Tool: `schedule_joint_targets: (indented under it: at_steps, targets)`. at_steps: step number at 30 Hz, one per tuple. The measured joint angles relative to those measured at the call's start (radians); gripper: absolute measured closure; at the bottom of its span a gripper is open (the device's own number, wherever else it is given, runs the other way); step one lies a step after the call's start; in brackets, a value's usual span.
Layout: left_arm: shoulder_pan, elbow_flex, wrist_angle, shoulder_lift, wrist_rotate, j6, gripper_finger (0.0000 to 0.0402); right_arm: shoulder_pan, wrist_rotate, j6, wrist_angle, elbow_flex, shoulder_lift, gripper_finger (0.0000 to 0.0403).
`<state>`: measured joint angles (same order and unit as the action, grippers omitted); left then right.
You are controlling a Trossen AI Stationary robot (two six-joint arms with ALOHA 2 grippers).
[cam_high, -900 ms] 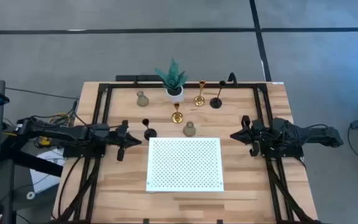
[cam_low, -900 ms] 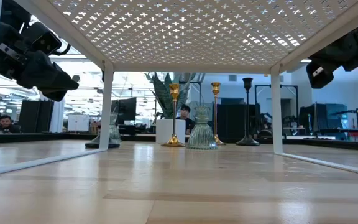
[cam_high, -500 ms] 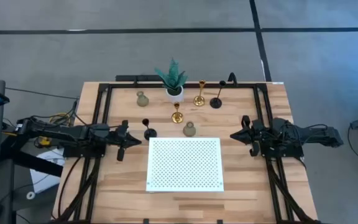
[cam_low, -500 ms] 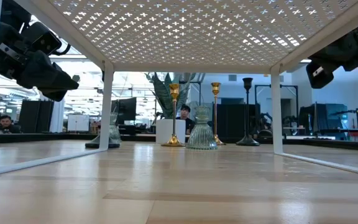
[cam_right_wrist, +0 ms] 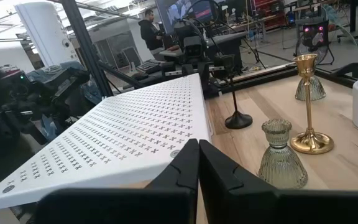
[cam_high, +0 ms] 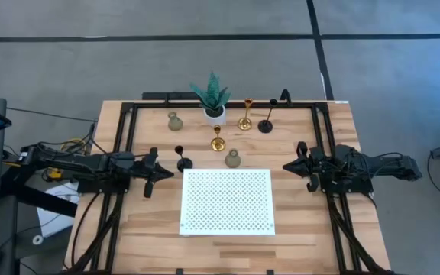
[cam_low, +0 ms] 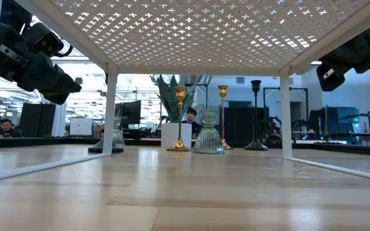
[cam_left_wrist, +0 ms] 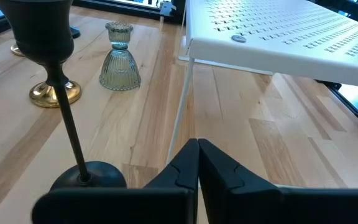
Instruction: Pick & Place candle stick holders
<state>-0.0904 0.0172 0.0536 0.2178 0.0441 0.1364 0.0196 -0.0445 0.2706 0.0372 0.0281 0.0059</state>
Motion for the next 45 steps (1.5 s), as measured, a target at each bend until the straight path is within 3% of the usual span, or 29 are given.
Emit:
schedule_joint_targets:
  at_steps: [37, 40, 45]
  targets:
    - [0.0, 0.0, 0.0, 0.0, 0.011, -0.023, 0.0394, 0.0, 0.0, 0.0, 0.0, 0.0, 0.0, 0.0403]
    - [0.0, 0.0, 0.009, 0.0, 0.011, 0.065, 0.0394, 0.0, 0.0, 0.0, 0.0, 0.0, 0.0, 0.0403]
    - [0.0, 0.0, 0.017, 0.0, 0.011, 0.356, 0.0394, 0.0, 0.019, 0.0, -0.002, 0.0, 0.0, 0.0403]
